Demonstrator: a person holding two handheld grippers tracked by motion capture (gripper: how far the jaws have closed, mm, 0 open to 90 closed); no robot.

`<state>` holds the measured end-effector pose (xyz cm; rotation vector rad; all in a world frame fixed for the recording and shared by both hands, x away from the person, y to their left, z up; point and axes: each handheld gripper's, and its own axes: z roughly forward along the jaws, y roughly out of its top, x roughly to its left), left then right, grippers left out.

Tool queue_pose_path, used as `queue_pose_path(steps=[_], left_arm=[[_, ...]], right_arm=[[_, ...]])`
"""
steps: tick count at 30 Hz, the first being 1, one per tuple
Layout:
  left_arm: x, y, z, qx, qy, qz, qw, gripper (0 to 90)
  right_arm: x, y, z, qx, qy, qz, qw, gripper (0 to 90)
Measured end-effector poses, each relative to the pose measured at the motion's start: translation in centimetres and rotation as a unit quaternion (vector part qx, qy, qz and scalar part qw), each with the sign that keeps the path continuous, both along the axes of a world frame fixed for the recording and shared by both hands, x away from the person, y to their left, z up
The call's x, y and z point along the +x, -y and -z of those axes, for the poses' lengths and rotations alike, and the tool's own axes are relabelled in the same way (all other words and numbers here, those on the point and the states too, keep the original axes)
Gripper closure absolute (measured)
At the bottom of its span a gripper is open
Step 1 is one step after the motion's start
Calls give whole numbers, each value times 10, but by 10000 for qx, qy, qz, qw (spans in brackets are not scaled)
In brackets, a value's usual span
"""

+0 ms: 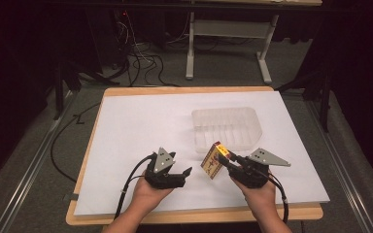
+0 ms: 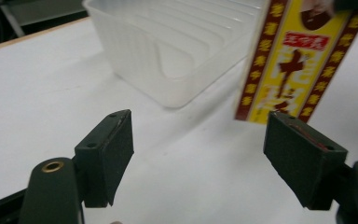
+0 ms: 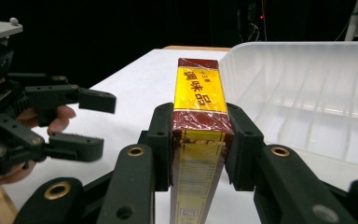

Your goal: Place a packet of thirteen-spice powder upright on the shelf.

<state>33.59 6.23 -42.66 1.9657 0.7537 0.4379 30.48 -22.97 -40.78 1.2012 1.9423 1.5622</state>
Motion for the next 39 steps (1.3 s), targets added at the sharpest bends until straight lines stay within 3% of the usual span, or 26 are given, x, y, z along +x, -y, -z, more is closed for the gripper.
queue_pose_path(steps=[5,11,16,26,33,39], left_arm=[[6,-12,-2,-55,41,-206,9998,242],[12,-24,-4,34,16,-345,9994,202],[9,-41,-7,-42,0,-495,9988,204],[5,-74,-3,13,-23,-800,9968,209],[6,-81,-3,-93,-23,-862,9962,210],[7,-81,-3,-53,6,-818,9966,211]], right_arm=[[-1,6,-1,-23,49,127,9999,681],[-3,12,-2,-81,120,178,9997,680],[-5,20,-5,-97,174,324,9993,681],[-7,35,-6,-107,230,598,9979,681],[-6,46,-7,-144,284,886,9956,681],[-6,54,-9,-217,331,1132,9928,681]])
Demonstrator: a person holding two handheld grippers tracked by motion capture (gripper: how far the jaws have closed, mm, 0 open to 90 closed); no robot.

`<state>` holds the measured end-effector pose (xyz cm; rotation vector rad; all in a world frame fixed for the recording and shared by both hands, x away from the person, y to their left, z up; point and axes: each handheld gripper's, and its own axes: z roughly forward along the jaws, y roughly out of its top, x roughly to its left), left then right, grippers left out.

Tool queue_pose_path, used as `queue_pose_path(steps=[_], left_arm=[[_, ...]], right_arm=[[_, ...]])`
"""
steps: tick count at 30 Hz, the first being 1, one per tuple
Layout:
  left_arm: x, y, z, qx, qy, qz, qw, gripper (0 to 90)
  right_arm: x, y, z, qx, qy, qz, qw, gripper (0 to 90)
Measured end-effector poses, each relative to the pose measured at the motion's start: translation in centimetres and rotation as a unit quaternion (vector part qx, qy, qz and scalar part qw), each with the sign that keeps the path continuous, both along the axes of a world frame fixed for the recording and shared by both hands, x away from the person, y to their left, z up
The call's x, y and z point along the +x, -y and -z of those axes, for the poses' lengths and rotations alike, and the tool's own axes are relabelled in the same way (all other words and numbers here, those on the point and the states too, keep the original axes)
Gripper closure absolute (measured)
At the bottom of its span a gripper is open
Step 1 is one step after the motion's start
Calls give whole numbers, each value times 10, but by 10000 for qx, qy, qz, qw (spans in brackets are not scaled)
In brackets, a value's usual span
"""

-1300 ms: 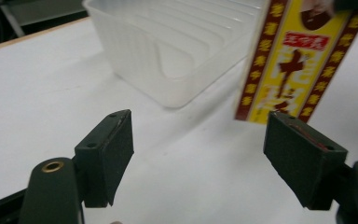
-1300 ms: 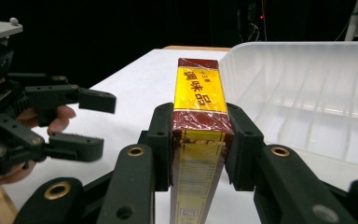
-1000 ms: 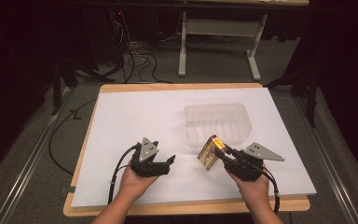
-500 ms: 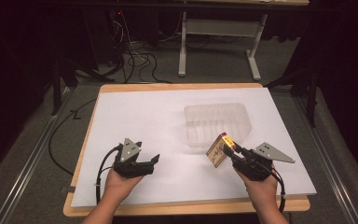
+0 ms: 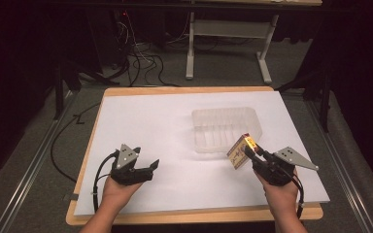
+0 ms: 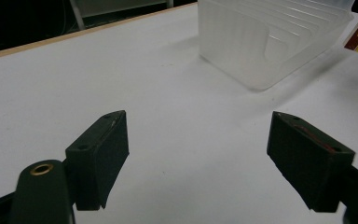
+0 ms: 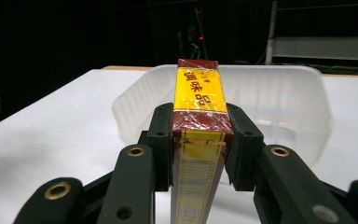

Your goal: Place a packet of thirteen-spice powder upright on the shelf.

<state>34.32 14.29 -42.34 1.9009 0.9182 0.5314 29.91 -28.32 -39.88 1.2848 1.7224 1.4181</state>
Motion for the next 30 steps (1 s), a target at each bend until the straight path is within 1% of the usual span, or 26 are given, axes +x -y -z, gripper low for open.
queue_pose_path(steps=[7,9,10,13,15,17,21,25,26,27,29,30], left_arm=[[1,2,1,-6,-8,61,10000,215],[1,3,1,-14,-14,96,10000,216],[1,4,1,4,-10,150,9999,219],[1,5,1,56,-7,195,9998,220],[1,6,2,60,-18,223,9997,222],[1,7,2,70,-22,244,9997,222],[0,8,2,74,-3,279,9996,223],[-1,7,1,15,-28,277,9996,225],[-1,7,1,15,-28,277,9996,226],[-1,6,1,3,-48,285,9996,227],[-1,6,1,3,-53,285,9996,228],[-1,7,1,-6,-54,276,9996,228]], right_arm=[[3,10,-6,-11,104,321,9994,681],[4,11,-7,4,132,359,9993,681],[4,14,-8,22,147,465,9988,681],[5,16,-9,66,156,532,9984,681],[8,16,-11,44,178,596,9981,682],[9,16,-12,48,186,589,9981,681],[15,12,-17,13,185,682,9975,681],[24,11,-20,60,175,738,9971,681],[24,11,-20,60,175,738,9971,681],[31,11,-21,16,158,792,9967,682],[38,11,-22,-12,128,844,9963,682],[38,11,-22,-12,128,844,9963,682]])
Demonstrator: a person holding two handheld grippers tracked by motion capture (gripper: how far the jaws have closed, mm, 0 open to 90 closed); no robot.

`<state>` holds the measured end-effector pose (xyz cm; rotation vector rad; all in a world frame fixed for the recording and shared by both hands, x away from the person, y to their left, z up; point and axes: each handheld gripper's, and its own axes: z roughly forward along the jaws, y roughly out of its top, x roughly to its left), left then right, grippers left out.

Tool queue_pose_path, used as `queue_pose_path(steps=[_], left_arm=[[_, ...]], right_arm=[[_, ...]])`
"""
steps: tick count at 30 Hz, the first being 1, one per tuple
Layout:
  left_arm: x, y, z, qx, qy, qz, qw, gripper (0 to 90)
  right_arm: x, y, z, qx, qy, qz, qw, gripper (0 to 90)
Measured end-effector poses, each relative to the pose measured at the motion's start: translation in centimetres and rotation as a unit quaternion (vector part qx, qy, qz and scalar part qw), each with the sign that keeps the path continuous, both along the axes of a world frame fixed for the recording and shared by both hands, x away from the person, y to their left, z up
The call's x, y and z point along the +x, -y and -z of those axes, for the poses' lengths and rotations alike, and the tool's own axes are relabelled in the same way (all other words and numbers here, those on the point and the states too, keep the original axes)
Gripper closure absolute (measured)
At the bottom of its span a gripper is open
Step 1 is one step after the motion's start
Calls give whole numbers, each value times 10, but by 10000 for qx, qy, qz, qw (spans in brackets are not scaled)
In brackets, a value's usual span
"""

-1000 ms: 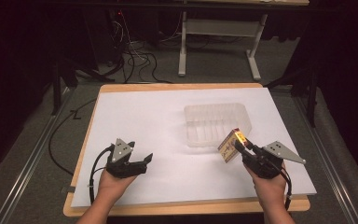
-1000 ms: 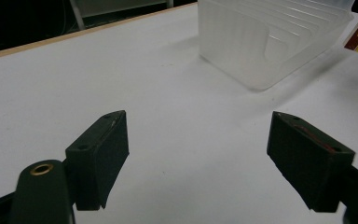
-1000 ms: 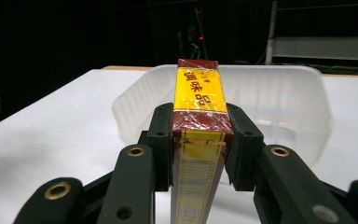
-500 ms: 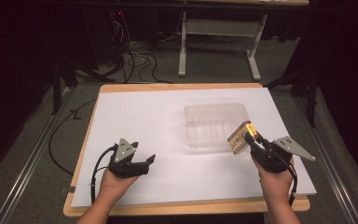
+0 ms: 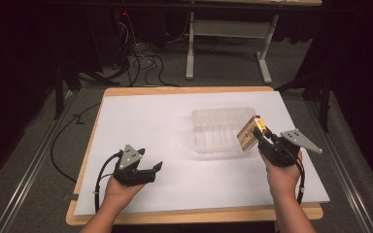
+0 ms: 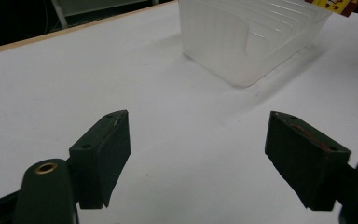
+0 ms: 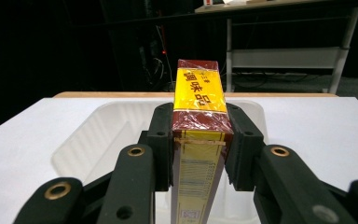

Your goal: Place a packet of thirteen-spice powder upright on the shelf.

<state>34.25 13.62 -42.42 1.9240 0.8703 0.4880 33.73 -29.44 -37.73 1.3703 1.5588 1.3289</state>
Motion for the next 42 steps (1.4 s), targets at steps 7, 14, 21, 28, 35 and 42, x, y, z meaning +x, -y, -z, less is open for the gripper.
queue_pose_path(steps=[7,14,21,28,35,42], left_arm=[[0,-1,0,20,-19,5,10000,227],[1,-2,0,6,-30,0,10000,230],[0,-2,0,15,-38,25,10000,231],[1,-1,1,21,-45,37,10000,234],[0,-1,1,49,-28,36,10000,235],[1,-1,1,64,-25,39,10000,235]], right_arm=[[18,-1,-2,31,-36,84,10000,682],[28,-10,-7,-40,11,91,10000,681],[39,-16,-7,-122,2,189,9997,682],[51,-20,-7,-158,-10,260,9995,681],[59,-24,-7,-178,-25,328,9993,681],[64,-27,-3,-171,-66,401,9990,681]])
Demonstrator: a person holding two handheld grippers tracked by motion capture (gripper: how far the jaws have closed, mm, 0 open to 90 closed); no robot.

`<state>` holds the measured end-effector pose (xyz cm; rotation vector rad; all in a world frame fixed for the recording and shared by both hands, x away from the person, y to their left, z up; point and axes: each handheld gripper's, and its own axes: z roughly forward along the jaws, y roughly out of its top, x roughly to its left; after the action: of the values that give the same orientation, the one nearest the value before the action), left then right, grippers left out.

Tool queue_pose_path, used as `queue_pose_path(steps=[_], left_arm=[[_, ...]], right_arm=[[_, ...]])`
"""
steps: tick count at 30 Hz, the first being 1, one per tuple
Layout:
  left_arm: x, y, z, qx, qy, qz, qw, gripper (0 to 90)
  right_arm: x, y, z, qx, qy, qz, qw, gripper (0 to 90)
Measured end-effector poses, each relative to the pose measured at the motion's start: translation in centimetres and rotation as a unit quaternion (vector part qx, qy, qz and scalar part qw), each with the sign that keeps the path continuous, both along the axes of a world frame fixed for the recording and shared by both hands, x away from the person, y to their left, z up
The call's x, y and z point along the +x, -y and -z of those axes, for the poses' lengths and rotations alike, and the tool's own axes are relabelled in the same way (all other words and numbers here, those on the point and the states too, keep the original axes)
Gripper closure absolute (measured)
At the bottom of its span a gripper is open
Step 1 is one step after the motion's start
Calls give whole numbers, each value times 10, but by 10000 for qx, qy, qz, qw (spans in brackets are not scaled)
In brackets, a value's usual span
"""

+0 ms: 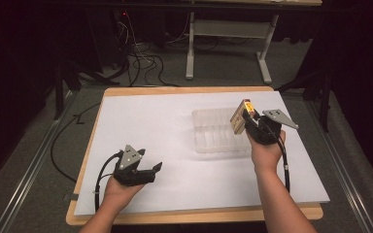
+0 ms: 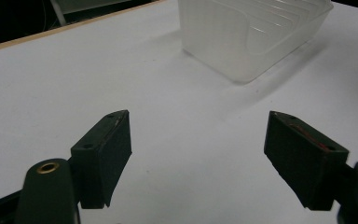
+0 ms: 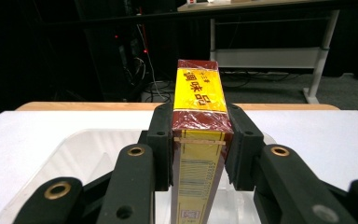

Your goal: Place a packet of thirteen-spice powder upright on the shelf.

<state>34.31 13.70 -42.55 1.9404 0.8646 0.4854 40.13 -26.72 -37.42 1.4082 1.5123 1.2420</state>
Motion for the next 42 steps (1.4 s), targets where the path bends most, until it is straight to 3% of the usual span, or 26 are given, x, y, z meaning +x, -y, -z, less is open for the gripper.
queue_pose_path(steps=[17,42], left_arm=[[0,1,1,37,-33,43,10000,236],[0,1,2,108,-93,73,9999,235]], right_arm=[[8,-9,11,-175,-165,214,9995,679],[11,-17,31,-341,-261,238,9988,674]])
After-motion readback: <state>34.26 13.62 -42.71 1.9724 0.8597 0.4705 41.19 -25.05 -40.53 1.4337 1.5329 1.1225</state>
